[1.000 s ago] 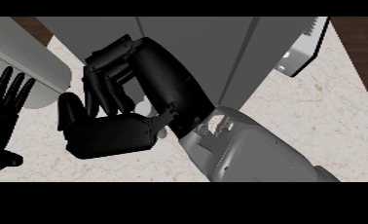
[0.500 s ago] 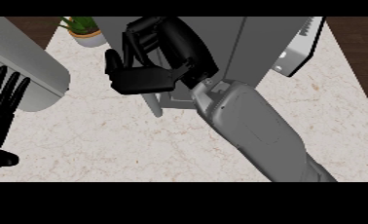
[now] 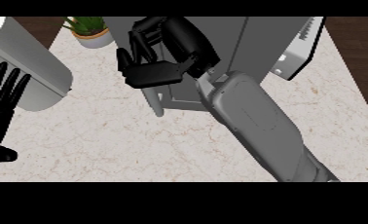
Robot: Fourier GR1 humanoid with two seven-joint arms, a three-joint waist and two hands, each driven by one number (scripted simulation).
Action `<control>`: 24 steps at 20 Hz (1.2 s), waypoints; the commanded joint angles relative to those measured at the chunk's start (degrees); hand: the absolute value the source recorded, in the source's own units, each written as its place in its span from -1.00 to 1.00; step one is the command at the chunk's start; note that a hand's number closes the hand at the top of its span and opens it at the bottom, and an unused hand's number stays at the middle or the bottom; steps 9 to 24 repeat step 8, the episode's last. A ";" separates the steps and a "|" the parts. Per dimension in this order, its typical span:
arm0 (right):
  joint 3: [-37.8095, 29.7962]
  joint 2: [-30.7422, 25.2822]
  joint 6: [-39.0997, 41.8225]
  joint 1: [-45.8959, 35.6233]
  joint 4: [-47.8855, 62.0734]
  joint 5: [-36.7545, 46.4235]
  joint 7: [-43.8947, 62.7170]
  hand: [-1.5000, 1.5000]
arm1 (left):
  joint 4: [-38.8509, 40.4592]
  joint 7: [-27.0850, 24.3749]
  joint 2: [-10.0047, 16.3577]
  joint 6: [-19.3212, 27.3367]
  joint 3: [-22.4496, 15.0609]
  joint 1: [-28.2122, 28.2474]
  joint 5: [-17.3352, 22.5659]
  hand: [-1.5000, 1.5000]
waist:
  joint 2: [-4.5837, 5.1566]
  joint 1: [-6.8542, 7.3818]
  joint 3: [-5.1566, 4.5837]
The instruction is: Pick up the wine, place it into the cabinet and close the cabinet
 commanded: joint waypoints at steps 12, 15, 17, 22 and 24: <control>-6.19 -3.98 0.74 -1.74 10.85 1.43 -3.49 1.00 | -1.41 1.66 -1.39 0.84 -1.40 -1.82 -0.52 -1.00 | 2.50 -0.52 0.56; -6.19 -3.98 0.74 -1.74 10.85 1.43 -3.49 1.00 | -1.41 1.66 -1.39 0.84 -1.40 -1.82 -0.52 -1.00 | 2.50 -0.52 0.56; -6.19 -3.98 0.74 -1.74 10.85 1.43 -3.49 1.00 | -1.41 1.66 -1.39 0.84 -1.40 -1.82 -0.52 -1.00 | 2.50 -0.52 0.56; -6.19 -3.98 0.74 -1.74 10.85 1.43 -3.49 1.00 | -1.41 1.66 -1.39 0.84 -1.40 -1.82 -0.52 -1.00 | 2.50 -0.52 0.56; -6.19 -3.98 0.74 -1.74 10.85 1.43 -3.49 1.00 | -1.41 1.66 -1.39 0.84 -1.40 -1.82 -0.52 -1.00 | 2.50 -0.52 0.56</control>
